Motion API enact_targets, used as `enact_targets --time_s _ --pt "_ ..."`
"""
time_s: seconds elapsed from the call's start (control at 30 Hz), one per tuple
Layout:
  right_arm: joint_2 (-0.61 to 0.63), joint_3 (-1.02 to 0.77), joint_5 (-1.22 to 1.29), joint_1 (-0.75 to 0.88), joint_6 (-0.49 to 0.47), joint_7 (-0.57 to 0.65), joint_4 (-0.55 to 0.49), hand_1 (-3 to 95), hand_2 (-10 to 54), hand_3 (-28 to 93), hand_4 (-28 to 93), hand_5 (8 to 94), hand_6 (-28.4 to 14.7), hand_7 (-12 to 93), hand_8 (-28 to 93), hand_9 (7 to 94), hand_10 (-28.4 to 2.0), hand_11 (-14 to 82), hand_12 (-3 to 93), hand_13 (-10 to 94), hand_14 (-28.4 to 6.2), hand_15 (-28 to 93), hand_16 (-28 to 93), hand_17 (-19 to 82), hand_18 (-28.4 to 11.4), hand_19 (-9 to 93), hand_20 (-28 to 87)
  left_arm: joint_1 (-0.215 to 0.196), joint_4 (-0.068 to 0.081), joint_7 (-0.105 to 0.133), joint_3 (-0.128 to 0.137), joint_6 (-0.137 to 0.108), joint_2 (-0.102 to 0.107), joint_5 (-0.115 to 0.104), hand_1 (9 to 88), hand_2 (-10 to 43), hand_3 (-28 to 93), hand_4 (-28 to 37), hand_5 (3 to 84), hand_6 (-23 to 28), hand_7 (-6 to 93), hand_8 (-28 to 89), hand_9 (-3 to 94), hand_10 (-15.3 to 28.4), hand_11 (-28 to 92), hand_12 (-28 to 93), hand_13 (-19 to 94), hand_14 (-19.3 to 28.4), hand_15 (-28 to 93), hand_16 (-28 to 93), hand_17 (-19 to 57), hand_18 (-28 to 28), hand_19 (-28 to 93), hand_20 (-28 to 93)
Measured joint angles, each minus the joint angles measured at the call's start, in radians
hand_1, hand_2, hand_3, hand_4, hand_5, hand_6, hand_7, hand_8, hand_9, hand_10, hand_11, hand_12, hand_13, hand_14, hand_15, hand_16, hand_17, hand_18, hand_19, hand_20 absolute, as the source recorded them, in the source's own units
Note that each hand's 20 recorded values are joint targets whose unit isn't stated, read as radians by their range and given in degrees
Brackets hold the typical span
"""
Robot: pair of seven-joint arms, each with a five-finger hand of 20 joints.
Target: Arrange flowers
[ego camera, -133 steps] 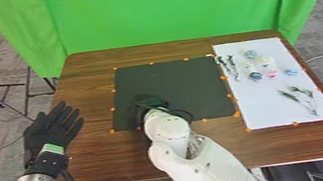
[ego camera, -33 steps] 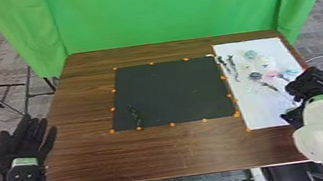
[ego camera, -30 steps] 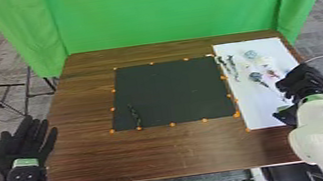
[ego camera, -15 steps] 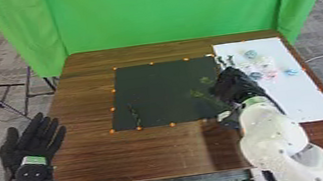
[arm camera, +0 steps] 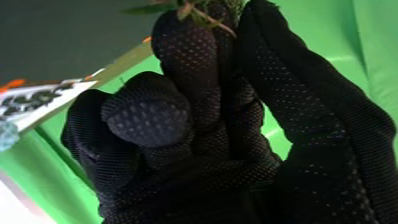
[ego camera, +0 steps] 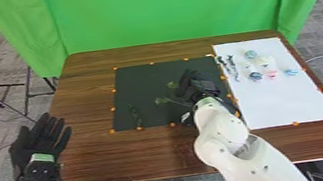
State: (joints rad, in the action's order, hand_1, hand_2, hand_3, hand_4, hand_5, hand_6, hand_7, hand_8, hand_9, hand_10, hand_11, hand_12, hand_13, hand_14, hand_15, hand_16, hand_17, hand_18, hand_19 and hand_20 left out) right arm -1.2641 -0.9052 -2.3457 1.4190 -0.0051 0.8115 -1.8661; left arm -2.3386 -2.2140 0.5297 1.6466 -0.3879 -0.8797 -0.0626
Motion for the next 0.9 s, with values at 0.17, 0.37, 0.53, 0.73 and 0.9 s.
enact_targets --time_s 0.17,0.37,0.53,0.73,0.9 --pt "-0.108 -0.025 -0.105 0.037 0.089 -0.024 0.078 50.2 -7.2 74 -24 73.7 -3.1 43 17 82.4 -14.0 42.2 36.2 84 -8.0 64 37 59 -21.3 93 56 0.038 0.017 -0.066 -0.025 -0.002 -0.009 0.014 28.1 18.0 73 -28.3 44.2 7.1 28.8 -14 42.3 14.3 31 13 31 15.9 52 -9 -2.9 15.4 46 11" --pt "-0.158 -0.030 -0.111 0.084 -0.024 -0.024 0.095 50.2 -7.0 73 -24 74.3 -3.1 41 17 83.1 -14.2 41.7 35.7 85 -7.2 66 39 61 -20.8 93 56 0.046 0.025 -0.094 -0.030 0.008 -0.023 0.016 27.9 18.7 75 -28.2 44.2 7.0 28.5 -14 42.4 14.2 31 13 32 16.0 54 -9 -2.9 15.4 46 11" --pt "-0.178 -0.036 -0.089 0.083 -0.078 -0.018 0.104 48.5 -9.2 71 -22 74.0 -3.6 37 17 82.9 -14.8 40.3 32.0 84 -7.1 65 40 60 -20.6 93 56 0.054 0.042 -0.116 -0.033 0.044 -0.033 0.013 27.9 18.7 74 -28.3 44.1 7.0 28.3 -13 42.0 14.2 31 13 31 15.9 54 -8 -3.1 15.5 45 11" --pt "-0.182 -0.034 -0.065 0.083 -0.099 -0.037 0.091 45.6 -9.5 69 -21 72.4 -5.5 26 12 82.2 -15.2 37.7 29.8 84 -7.5 64 40 59 -20.7 93 55 0.081 0.058 -0.157 -0.055 0.066 -0.035 0.036 27.9 18.6 74 -28.3 44.0 7.0 28.2 -13 41.8 14.2 31 13 31 15.9 54 -8 -3.1 15.5 45 11" --pt "-0.184 -0.034 -0.119 0.083 -0.147 -0.054 0.082 44.6 -9.5 70 -21 72.3 -5.5 25 11 82.1 -15.2 37.2 29.6 84 -7.4 64 39 58 -20.7 93 54 0.087 0.058 -0.162 -0.062 0.068 -0.037 0.037 27.9 18.5 74 -28.3 43.9 7.0 28.2 -13 41.8 14.2 31 13 31 15.8 54 -8 -3.2 15.5 45 11"
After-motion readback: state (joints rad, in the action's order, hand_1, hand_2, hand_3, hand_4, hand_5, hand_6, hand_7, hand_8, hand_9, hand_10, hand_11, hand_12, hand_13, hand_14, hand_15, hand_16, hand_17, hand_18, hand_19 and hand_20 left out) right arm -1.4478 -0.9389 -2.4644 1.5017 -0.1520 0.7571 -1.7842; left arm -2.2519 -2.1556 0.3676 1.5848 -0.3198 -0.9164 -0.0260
